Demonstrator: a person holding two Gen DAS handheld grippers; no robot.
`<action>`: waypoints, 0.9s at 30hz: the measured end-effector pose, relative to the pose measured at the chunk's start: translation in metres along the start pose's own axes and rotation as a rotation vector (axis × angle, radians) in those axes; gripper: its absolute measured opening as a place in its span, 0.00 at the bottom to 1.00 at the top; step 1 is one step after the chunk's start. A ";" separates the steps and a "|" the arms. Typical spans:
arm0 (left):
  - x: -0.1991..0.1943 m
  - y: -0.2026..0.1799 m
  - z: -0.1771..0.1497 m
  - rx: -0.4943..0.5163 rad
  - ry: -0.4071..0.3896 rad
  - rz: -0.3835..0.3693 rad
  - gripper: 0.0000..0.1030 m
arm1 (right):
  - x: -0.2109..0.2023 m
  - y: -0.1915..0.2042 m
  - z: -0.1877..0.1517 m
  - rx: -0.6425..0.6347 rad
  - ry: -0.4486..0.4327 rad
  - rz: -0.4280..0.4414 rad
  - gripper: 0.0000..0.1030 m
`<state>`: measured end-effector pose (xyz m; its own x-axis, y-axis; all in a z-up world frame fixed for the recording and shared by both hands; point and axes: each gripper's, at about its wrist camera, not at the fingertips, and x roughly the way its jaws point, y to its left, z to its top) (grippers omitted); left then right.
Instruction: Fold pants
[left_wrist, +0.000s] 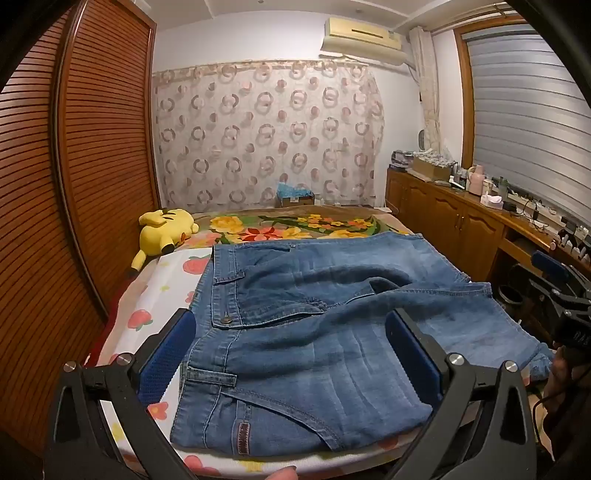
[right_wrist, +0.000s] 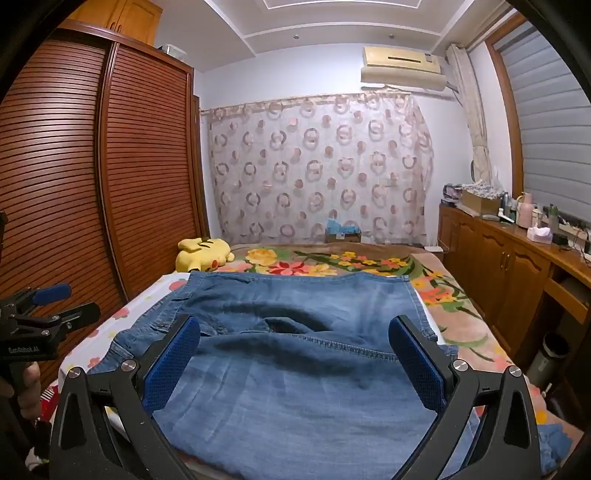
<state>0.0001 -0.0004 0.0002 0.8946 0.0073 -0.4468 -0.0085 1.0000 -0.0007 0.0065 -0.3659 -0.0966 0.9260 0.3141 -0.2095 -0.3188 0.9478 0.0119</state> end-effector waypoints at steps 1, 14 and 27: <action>0.000 0.000 0.000 -0.001 0.000 -0.002 1.00 | 0.000 0.000 0.000 -0.001 -0.006 0.000 0.99; -0.001 0.000 0.001 0.002 0.004 -0.007 1.00 | -0.002 0.000 -0.001 0.010 -0.011 -0.003 0.99; -0.002 0.000 0.001 0.001 0.000 -0.007 1.00 | -0.002 0.002 -0.001 0.012 -0.011 -0.005 0.99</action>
<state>-0.0013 -0.0002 0.0017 0.8945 0.0008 -0.4470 -0.0021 1.0000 -0.0025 0.0040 -0.3646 -0.0970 0.9297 0.3100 -0.1990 -0.3119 0.9498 0.0225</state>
